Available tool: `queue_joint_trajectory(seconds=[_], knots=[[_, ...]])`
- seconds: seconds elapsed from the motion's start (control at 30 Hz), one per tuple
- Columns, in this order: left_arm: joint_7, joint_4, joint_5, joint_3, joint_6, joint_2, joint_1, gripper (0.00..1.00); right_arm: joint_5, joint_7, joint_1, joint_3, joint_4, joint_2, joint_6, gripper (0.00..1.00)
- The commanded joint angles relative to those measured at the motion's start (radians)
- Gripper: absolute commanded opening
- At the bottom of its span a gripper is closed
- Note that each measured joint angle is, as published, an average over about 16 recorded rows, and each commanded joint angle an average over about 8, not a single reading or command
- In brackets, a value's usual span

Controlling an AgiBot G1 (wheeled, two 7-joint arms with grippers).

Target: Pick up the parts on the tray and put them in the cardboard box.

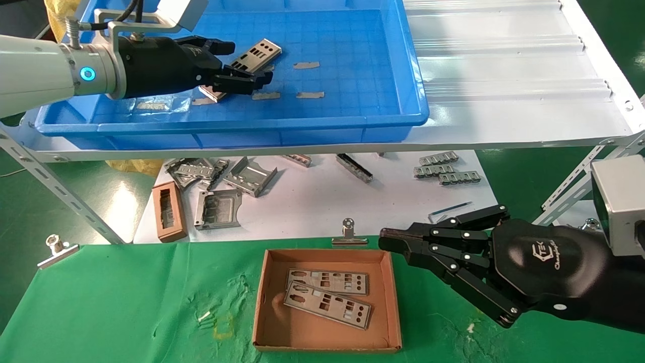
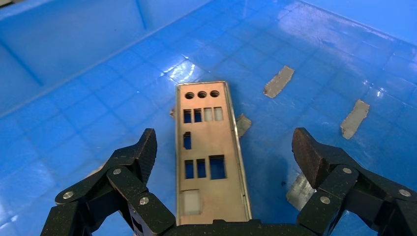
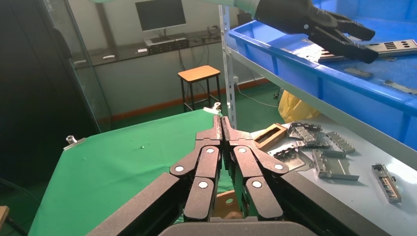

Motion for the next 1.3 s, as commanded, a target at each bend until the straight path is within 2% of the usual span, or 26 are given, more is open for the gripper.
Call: queue_joint_trajectory(seconds=[0.03, 0.2, 0.23, 0.43, 0.47, 0.5, 1.3], knots=[[0.009, 0.02, 0.002, 0.001, -0.01, 0.013, -0.005, 1.0, 0.0, 0.0, 0.0, 0.0, 0.0, 0.0, 0.0, 1.0], [0.032, 0.046, -0.002, -0.002, -0.022, 0.022, -0.012, 0.99, 0.0, 0.0, 0.0, 0.0, 0.0, 0.0, 0.0, 1.0], [0.037, 0.051, -0.003, -0.003, -0.025, 0.023, -0.012, 0.92, 0.0, 0.0, 0.0, 0.0, 0.0, 0.0, 0.0, 1.0], [0.064, 0.07, -0.009, -0.007, -0.03, 0.029, -0.012, 0.17, 0.0, 0.0, 0.0, 0.0, 0.0, 0.0, 0.0, 1.0], [0.07, 0.072, -0.01, -0.008, -0.03, 0.029, -0.012, 0.06, 0.0, 0.0, 0.0, 0.0, 0.0, 0.0, 0.0, 1.0], [0.077, 0.073, -0.011, -0.009, -0.029, 0.03, -0.012, 0.0, 0.0, 0.0, 0.0, 0.0, 0.0, 0.0, 0.0, 1.0], [0.159, 0.104, -0.033, -0.025, -0.027, 0.04, -0.017, 0.0, 0.0, 0.0, 0.0, 0.0, 0.0, 0.0, 0.0, 1.0]])
